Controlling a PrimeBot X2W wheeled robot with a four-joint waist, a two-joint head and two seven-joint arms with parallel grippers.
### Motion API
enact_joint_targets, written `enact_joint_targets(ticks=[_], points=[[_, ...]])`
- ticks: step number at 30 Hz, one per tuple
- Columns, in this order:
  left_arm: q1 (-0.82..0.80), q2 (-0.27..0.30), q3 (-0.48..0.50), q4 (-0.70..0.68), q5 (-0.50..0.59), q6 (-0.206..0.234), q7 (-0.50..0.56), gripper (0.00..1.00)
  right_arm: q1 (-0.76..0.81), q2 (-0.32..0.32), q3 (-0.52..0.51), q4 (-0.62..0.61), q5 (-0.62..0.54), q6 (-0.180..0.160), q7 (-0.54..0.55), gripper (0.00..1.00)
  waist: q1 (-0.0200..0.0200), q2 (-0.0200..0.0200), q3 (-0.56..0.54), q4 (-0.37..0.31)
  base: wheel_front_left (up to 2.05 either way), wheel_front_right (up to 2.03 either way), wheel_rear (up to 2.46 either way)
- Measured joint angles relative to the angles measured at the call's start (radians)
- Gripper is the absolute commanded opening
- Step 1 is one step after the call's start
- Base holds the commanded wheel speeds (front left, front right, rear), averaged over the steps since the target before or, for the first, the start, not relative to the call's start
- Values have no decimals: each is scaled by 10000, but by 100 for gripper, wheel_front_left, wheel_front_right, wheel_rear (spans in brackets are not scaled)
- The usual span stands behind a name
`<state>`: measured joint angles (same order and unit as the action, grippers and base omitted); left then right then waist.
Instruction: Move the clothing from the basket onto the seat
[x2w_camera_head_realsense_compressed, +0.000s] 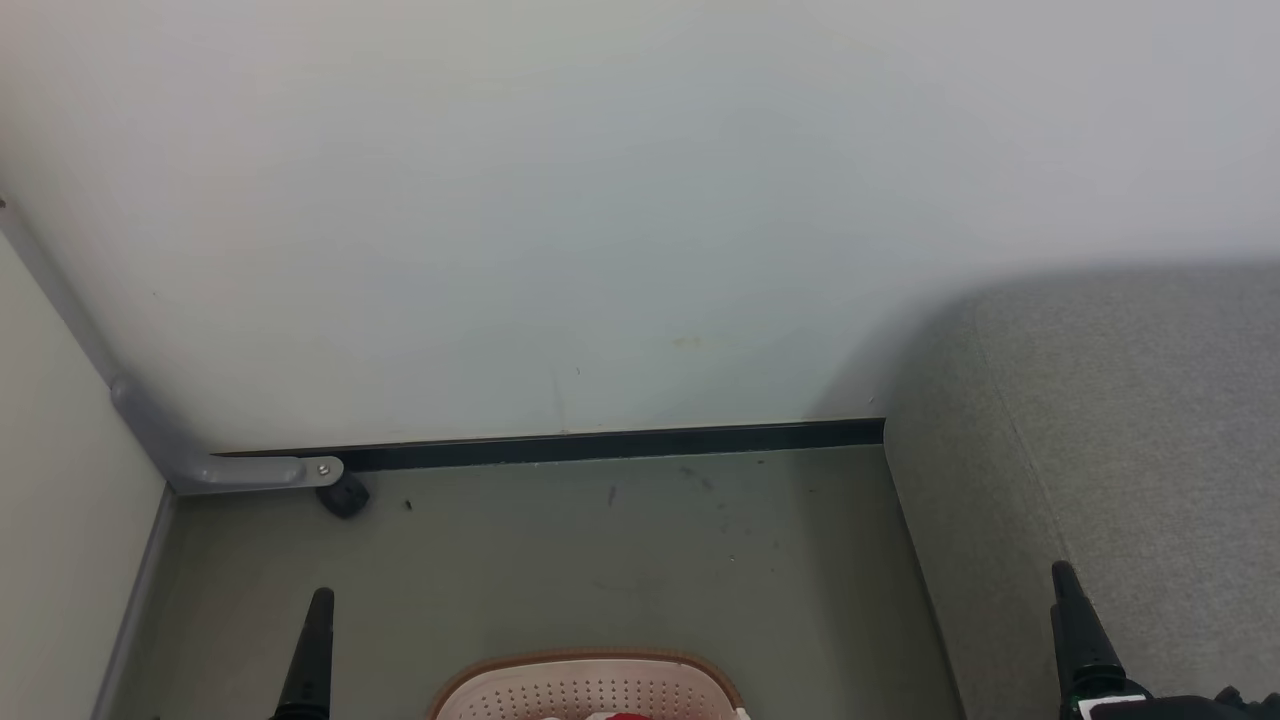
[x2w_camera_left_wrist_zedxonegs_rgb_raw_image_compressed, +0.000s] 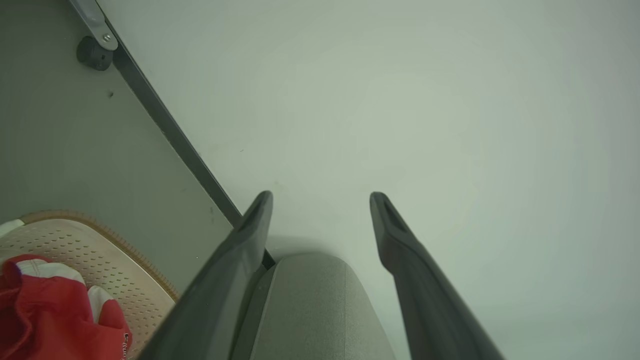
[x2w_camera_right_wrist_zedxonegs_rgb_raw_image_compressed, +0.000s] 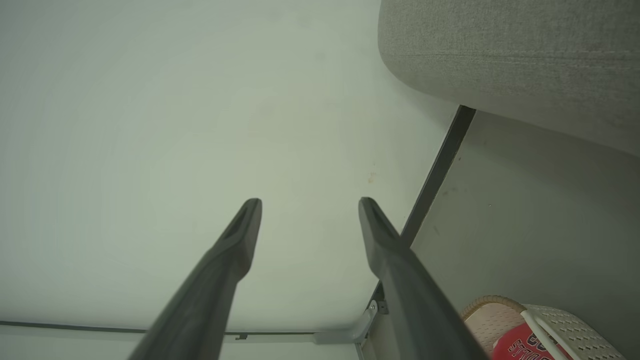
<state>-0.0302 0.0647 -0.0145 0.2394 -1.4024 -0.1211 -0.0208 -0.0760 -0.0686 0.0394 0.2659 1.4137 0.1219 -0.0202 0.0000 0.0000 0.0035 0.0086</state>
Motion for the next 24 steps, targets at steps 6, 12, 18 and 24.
enact_joint_targets(ticks=[6, 12, 18, 24], points=[[0, 240, -299, -173, 1189, 196, -234, 100, -173, -192, 439, -73, -817, 0, -215, 100, 0, 0, 4, 6, 0, 0, 0], [0, 374, -564, -293, 2203, 389, -441, 100, -197, -324, 782, -153, -1421, -8, -443, 100, 0, 0, 15, 1, 0, 0, 0], [-2, 541, -771, -468, 3252, 612, -698, 100, -440, -698, 1206, -94, -2667, -353, -677, 100, 0, 0, 21, 10, 0, 0, 0], [-3, 629, -1018, -619, 4376, 867, -886, 100, -629, -1080, 1822, -86, -4069, -669, -884, 100, 0, 0, 9, 29, 0, 0, 0]])
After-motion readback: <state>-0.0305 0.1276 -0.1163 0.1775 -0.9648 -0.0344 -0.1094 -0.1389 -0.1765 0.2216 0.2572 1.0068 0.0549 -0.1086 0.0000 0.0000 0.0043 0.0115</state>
